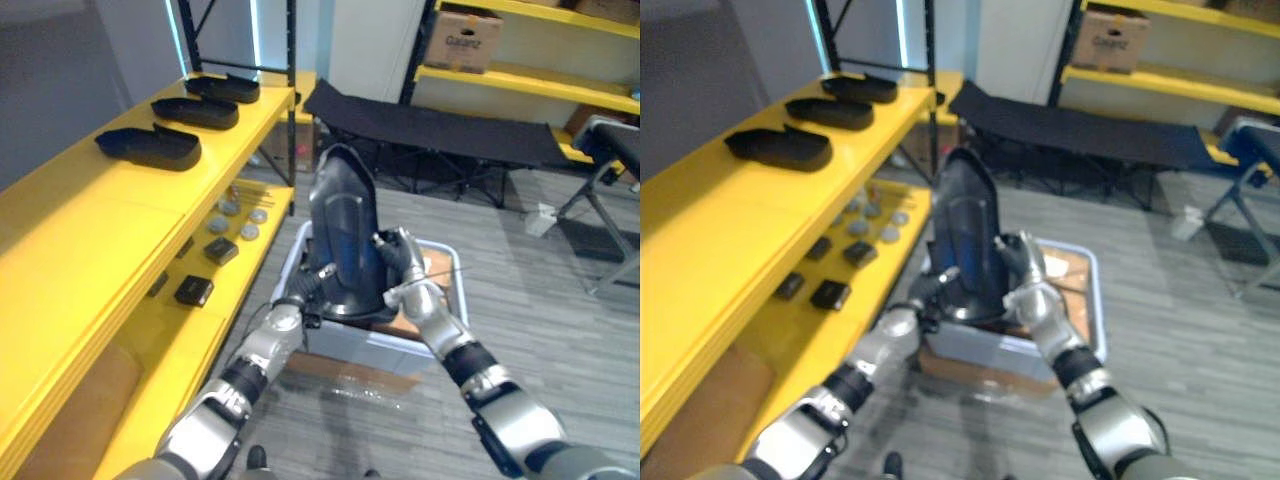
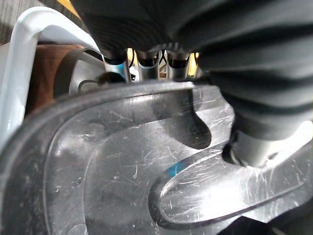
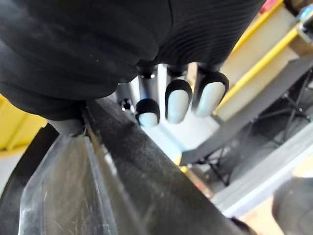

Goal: Walk over and take plastic housings, then place them on the shelf

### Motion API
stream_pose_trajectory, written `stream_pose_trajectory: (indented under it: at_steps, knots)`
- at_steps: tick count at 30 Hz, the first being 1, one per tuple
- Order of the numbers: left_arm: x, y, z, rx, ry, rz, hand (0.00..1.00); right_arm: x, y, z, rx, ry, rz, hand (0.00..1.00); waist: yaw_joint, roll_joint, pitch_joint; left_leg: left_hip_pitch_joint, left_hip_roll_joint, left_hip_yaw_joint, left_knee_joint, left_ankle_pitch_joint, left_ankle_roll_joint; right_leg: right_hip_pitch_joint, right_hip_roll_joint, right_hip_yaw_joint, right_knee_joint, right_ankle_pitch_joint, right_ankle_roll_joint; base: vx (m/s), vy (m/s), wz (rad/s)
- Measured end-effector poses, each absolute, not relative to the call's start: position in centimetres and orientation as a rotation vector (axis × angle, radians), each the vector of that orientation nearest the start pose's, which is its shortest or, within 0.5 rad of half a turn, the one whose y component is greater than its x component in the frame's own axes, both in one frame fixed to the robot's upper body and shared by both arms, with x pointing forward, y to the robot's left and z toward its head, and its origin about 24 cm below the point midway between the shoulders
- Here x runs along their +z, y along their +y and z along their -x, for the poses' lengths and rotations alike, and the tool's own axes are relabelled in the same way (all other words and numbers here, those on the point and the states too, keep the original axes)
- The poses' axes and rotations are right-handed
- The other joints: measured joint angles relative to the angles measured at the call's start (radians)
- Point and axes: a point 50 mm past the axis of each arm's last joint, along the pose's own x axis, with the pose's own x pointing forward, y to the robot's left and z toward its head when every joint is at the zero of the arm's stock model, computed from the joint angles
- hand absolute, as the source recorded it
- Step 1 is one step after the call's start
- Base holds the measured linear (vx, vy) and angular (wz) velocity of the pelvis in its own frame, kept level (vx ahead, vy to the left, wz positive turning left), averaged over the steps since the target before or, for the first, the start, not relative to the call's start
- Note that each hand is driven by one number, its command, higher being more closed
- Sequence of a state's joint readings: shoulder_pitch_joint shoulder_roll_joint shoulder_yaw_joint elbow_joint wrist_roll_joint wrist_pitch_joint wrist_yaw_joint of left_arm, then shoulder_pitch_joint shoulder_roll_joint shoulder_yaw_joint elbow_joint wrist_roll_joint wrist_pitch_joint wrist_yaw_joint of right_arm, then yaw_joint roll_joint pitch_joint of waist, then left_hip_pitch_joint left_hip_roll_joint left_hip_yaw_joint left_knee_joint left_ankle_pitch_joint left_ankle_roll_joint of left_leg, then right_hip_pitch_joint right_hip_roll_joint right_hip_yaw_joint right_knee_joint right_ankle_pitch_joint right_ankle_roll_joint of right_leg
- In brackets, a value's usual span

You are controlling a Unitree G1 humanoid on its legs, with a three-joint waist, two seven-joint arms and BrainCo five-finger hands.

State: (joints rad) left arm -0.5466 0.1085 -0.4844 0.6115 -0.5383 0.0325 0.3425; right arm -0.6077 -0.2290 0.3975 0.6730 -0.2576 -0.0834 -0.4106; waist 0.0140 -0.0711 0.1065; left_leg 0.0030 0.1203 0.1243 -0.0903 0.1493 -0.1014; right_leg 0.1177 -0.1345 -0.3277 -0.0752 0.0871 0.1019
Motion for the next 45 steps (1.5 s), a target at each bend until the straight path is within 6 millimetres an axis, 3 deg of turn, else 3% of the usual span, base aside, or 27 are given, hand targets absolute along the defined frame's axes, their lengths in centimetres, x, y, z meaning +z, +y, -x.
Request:
stream_pose_trajectory:
  at_steps: [2,3,10,15,21,27,32,37,43,45]
  knots:
    - [3.4,6.8,-32.8,-0.095,0.238,0.062,1.0,7.2,-11.5,-35.1,-0.012,-0.181,0.682,1.0,0.0,0.0,0.0,0.0,0.0,0.002,0.0,-0.001,-0.001,-0.001,0.0,0.001,0.0,-0.002,-0.003,0.0,0.0,0.0]
    - [3.7,6.7,-32.8,-0.09,0.221,0.047,1.0,7.3,-11.5,-35.1,-0.015,-0.185,0.679,0.0,0.0,0.0,0.0,-0.001,0.0,0.003,0.0,-0.001,-0.001,-0.003,0.0,0.002,0.0,-0.002,-0.003,0.0,0.0,0.0]
    - [4.7,6.6,-32.9,-0.045,0.133,-0.069,1.0,8.0,-10.5,-34.7,0.011,-0.225,0.593,0.0,-0.003,0.001,0.0,0.0,0.002,0.024,0.0,-0.003,0.0,-0.014,0.0,0.023,0.0,0.0,-0.002,0.02,0.002,-0.08]
    - [5.4,6.6,-32.9,-0.004,0.06,-0.166,1.0,7.3,-10.5,-34.3,0.019,-0.194,0.562,0.0,-0.005,0.002,0.001,0.001,0.002,0.024,0.0,-0.003,0.0,-0.014,0.0,0.025,0.0,-0.001,-0.003,0.01,0.0,-0.01]
    - [6.4,6.1,-33.2,0.021,-0.016,-0.287,1.0,5.8,-11.0,-33.9,0.039,-0.076,0.368,0.0,-0.006,0.005,0.003,0.002,0.001,0.025,0.0,-0.004,0.0,-0.014,-0.001,0.026,0.002,-0.001,-0.003,0.0,0.0,0.0]
    - [7.5,6.0,-33.5,0.056,-0.077,-0.322,1.0,6.1,-11.6,-34.0,0.039,-0.086,0.237,0.0,-0.015,0.014,0.009,0.012,0.001,0.025,0.0,-0.004,0.0,-0.012,-0.001,0.029,0.013,-0.008,-0.004,0.0,0.0,-0.01]
    - [9.9,5.8,-33.6,0.119,-0.245,-0.424,1.0,7.9,-12.9,-34.4,-0.012,-0.179,0.147,0.0,-0.024,0.014,0.01,0.013,0.002,0.028,0.0,-0.004,0.0,-0.013,-0.001,0.031,0.014,-0.008,-0.004,0.0,0.0,0.0]
    - [13.6,6.2,-33.6,0.252,-0.502,-0.626,1.0,10.7,-15.8,-34.1,-0.11,-0.326,0.091,0.0,-0.03,0.013,0.01,0.018,0.003,0.04,0.0,-0.004,0.0,-0.017,-0.001,0.042,0.015,-0.008,-0.004,0.01,0.001,-0.06]
    - [12.8,7.4,-33.9,0.293,-0.495,-0.831,1.0,14.8,-16.5,-33.0,-0.093,-0.55,0.04,0.0,-0.058,0.011,0.011,0.026,0.007,0.061,0.0,-0.01,0.0,-0.029,0.001,0.073,0.019,-0.008,-0.003,0.01,0.0,-0.16]
    - [11.5,7.8,-34.0,0.29,-0.446,-0.873,1.0,16.3,-16.5,-32.1,-0.046,-0.633,0.013,0.0,-0.063,0.008,0.012,0.033,0.008,0.078,0.0,-0.015,-0.001,-0.032,0.001,0.087,0.018,-0.008,-0.002,0.01,0.007,-0.18]
